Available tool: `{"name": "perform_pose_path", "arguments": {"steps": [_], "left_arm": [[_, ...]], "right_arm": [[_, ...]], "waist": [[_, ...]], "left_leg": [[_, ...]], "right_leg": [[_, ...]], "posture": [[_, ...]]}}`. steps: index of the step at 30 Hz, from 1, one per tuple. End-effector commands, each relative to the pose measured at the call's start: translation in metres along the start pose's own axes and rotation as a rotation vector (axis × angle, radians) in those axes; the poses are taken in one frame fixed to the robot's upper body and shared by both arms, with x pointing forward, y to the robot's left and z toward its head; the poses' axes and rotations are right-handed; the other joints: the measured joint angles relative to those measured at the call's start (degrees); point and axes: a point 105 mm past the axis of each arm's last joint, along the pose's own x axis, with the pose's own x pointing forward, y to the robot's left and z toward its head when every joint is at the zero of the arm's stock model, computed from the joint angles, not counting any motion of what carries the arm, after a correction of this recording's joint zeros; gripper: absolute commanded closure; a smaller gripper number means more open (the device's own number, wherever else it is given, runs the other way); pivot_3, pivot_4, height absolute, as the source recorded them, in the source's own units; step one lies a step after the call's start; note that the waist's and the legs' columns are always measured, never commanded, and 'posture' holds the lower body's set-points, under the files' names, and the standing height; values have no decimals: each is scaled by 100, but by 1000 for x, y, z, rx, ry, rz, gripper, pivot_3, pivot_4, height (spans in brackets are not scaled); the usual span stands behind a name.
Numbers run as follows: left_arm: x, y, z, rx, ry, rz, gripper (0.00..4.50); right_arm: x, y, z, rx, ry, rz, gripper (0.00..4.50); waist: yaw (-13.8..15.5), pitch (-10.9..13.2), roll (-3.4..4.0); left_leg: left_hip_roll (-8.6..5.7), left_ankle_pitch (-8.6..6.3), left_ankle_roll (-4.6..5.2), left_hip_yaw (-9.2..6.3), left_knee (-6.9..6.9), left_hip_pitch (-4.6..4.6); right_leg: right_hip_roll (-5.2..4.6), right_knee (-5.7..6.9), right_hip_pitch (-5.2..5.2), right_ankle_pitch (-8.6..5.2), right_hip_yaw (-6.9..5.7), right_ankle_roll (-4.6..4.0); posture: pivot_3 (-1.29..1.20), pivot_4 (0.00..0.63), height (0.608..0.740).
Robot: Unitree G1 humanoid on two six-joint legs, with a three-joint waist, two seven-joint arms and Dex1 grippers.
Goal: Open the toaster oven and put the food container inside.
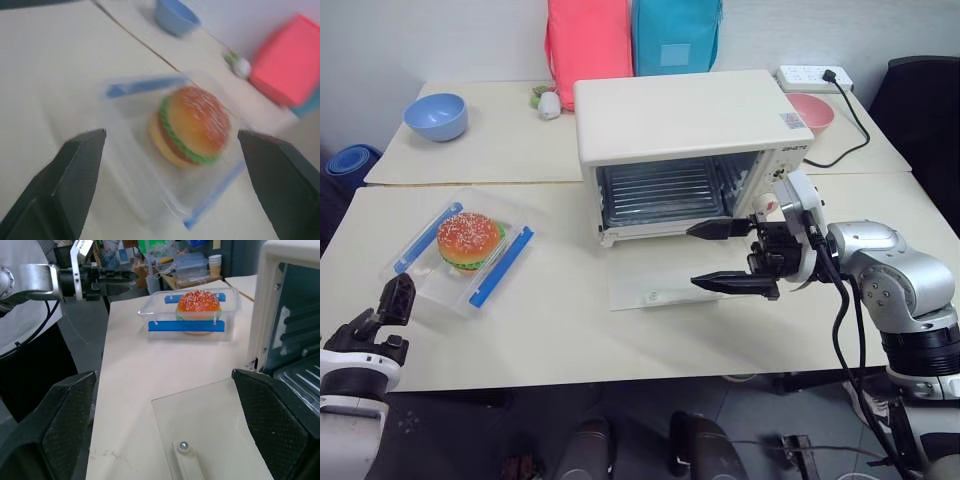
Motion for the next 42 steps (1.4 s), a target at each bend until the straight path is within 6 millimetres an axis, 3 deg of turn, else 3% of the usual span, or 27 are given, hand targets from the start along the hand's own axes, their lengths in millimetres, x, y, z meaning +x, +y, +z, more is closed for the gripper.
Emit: {"name": "perform_pose_path", "arguments": {"steps": [1,6,14,17,29,31,35,37,42], "left_arm": [[4,3,2,-85,-14,103,36],[25,7,-8,-226,75,169,36],[54,4,-13,-191,196,199,36],[58,7,-15,-173,229,231,550],[61,28,-17,-150,278,343,4207],[60,30,-15,-57,311,323,4415],[59,26,-1,221,377,182,4415],[56,12,6,351,407,53,4415],[45,-22,6,383,467,-220,4415]], "right_arm": [[1,4,8,-45,-20,11,0],[-2,6,7,-44,-28,-20,0],[-9,16,3,-37,-38,-86,0],[-11,19,2,-32,-39,-110,0],[-19,19,2,-33,-37,-155,0],[-20,19,3,-23,-31,-150,0],[-24,19,3,10,-13,-140,0],[-27,19,5,20,-12,-134,0],[-31,13,2,-19,18,-178,0]], "waist": [[-8,0,0],[-8,0,0],[-8,-1,-1],[-26,-1,-1],[-41,-2,-3],[-34,-3,-4],[-69,-3,-4],[-93,-2,-2],[-144,-2,-2]], "left_leg": [[-1,-1,1,2,0,0],[1,0,-7,0,-1,0],[0,8,-20,0,0,0],[-1,8,-21,4,-1,1],[1,6,-25,7,-6,4],[1,6,-26,6,-7,3],[2,6,-25,6,-12,3],[1,5,-25,7,-20,4],[1,7,-24,6,-58,5]], "right_leg": [[-1,0,0,0,1,1],[3,2,-1,0,-6,-1],[6,8,-2,0,-9,-1],[2,7,-1,0,-5,0],[3,8,-5,0,-5,-1],[3,8,-7,-1,-6,-1],[2,6,-9,-4,-6,-8],[-2,4,-12,-8,-6,-14],[-11,-16,-19,-16,-12,-30]], "posture": [[0,150,740],[0,150,740],[0,150,740],[0,150,740],[0,150,740],[0,150,740],[0,150,740],[0,150,740],[0,150,740]]}}
